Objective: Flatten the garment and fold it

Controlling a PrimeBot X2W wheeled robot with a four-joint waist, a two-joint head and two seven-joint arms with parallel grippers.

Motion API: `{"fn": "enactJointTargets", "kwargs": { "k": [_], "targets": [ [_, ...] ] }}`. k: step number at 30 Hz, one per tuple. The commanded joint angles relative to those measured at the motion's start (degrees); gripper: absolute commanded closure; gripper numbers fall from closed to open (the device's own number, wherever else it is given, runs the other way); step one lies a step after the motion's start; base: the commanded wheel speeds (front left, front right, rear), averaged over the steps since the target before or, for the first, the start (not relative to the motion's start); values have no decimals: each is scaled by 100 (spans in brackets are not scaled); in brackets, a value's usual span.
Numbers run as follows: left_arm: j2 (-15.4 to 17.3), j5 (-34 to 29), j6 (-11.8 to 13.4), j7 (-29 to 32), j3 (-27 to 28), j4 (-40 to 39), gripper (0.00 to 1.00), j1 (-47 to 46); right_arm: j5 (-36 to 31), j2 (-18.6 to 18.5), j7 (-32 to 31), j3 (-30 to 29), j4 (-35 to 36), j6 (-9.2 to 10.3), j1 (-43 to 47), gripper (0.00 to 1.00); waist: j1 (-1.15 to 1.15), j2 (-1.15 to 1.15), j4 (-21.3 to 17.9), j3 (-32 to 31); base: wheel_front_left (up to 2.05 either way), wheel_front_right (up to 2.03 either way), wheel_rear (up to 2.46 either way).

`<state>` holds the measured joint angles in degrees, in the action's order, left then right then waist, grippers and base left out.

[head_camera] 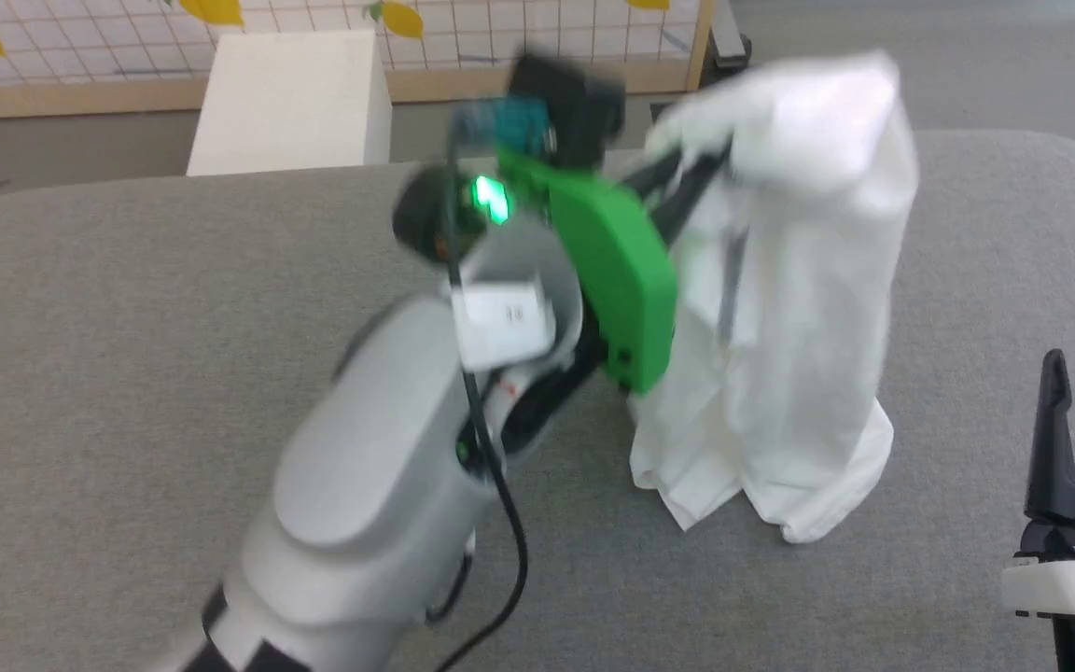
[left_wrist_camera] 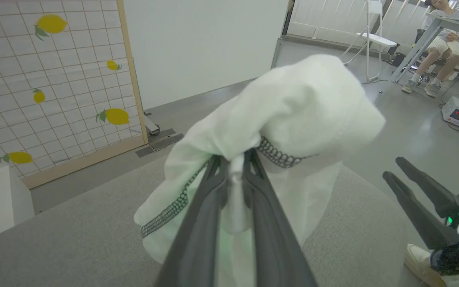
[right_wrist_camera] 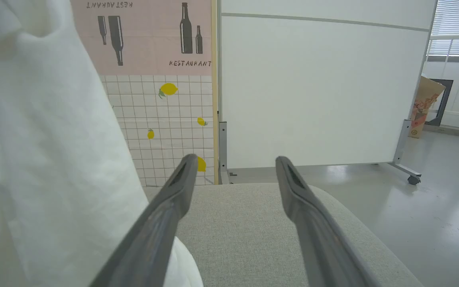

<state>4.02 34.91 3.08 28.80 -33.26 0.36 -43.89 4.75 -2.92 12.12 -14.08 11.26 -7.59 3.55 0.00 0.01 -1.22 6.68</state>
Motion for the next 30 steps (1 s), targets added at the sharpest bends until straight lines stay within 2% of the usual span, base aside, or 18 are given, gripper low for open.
{"fn": "enactJointTargets", "kwargs": {
  "k": [1, 8, 9, 10, 11, 14, 18, 21, 23, 27, 30],
  "targets": [
    [19, -26, 30, -145, -41, 187, 100, 352, 52, 4, 32, 49, 15, 10, -78, 0, 0, -1, -141, 167, 0, 0, 0],
    [154, -297, 294, -824, -217, 1702, 100, 1299, 62, 4, 23, 246, -27, 10, -196, 0, 0, -1, -258, 437, 0, 0, 0],
    [164, -365, 318, -947, -236, 1953, 88, 1318, 55, 4, 19, 281, -34, 10, -217, 0, 0, -1, -268, 473, 0, 0, 0],
    [158, -402, 312, -1047, -253, 2121, 20, 1316, 51, 4, 20, 296, -40, 10, -233, 0, 0, -1, -270, 489, 0, 0, 0],
    [128, -387, 314, -1180, -231, 2283, 0, 1310, 48, 4, 21, 303, -41, 10, -249, 0, 0, -1, -263, 515, 0, 0, 0],
    [31, -283, 223, -1556, -197, 2476, 0, 1243, 17, 4, 8, 294, -50, 10, -259, 0, 0, -1, -190, 511, 0, 0, 0],
    [-25, -169, 142, -2119, -90, 2253, 0, 1215, 6, 4, -25, 298, -71, 10, -235, 0, 0, -1, -91, 398, 0, 0, 0],
    [28, -113, 238, -2555, 130, 1822, 0, 1386, 11, 4, -56, 287, -73, 10, -181, 0, 0, -1, -29, 280, 0, 0, 0],
    [178, -129, 390, -2848, 330, 1418, 0, 1608, 12, 4, -76, 274, -65, 10, -129, 0, 0, -1, 14, 209, 0, 0, 0],
    [682, -408, 826, -3457, 697, 532, 0, 2280, 35, 4, -106, 277, -32, 10, -9, 0, 0, -1, 80, 118, 0, 0, 0],
    [1062, -639, 1064, -3805, 845, -85, 0, 2925, 50, 4, -136, 297, -5, 10, 88, 0, 0, -1, 125, 83, 0, 0, 0]
  ]
}}
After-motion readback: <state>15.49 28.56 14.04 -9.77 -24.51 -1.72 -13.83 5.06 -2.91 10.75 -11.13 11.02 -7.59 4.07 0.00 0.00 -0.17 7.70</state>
